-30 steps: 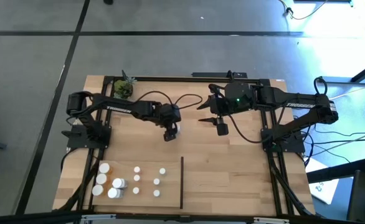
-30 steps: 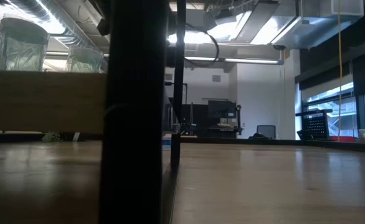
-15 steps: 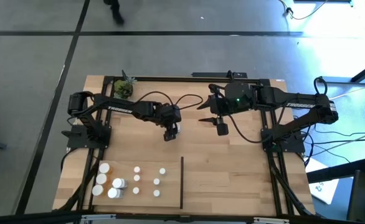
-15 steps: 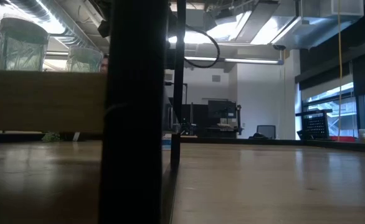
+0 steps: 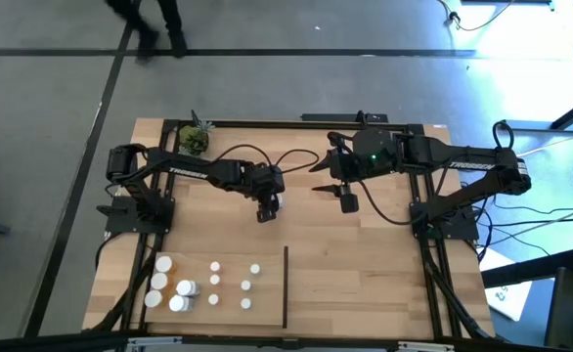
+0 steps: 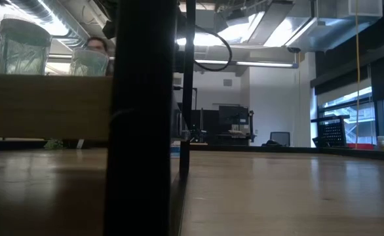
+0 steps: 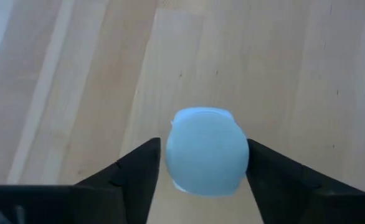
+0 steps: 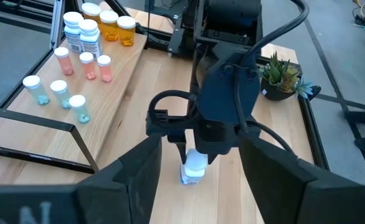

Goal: Pick and place medicine bottles onto shelf by color
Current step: Put the big white pill bottle on the shelf aligned with the other big white pill bottles

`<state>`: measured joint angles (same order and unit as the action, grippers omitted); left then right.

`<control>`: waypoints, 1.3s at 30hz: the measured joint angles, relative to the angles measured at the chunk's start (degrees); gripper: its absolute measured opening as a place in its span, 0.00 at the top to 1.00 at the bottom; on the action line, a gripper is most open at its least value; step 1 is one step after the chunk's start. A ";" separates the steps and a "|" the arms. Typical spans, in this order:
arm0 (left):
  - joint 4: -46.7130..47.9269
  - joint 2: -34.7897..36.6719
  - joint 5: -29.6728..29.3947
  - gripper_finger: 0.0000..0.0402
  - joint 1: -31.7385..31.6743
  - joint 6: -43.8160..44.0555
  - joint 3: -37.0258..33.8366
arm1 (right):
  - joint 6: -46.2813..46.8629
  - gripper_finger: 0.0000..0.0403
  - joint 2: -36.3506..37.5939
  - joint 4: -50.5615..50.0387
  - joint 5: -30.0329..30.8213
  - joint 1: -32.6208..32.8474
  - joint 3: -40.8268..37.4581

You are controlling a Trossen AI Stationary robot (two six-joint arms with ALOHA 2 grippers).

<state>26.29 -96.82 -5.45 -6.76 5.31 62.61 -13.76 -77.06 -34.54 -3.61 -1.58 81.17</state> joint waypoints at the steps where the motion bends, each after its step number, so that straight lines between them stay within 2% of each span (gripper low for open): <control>1: 0.02 0.00 -0.02 0.47 -0.01 0.01 0.00 | -0.01 0.46 0.00 0.00 0.01 0.00 0.00; 8: 0.00 0.07 -0.05 0.60 0.02 0.12 0.00 | -0.02 0.46 0.00 0.00 0.00 0.00 0.00; 14: 2.24 2.03 -0.04 0.60 0.51 0.60 -0.04 | -0.02 0.46 0.00 0.00 0.01 0.02 0.00; 21: 12.18 11.02 -0.41 0.60 2.77 2.43 -0.02 | -0.01 0.46 -0.02 0.02 0.00 0.02 0.00; 30: 26.10 24.92 -4.95 0.60 9.82 13.79 -0.02 | -0.02 0.46 -0.02 0.27 -0.02 0.02 0.00; 39: 33.98 33.52 -7.56 0.60 22.11 23.37 -0.02 | 0.00 0.46 -0.02 0.46 -0.02 0.02 0.00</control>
<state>60.27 -63.29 -13.02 15.34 28.68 62.59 -13.76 -77.08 -34.09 -3.64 -1.56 81.17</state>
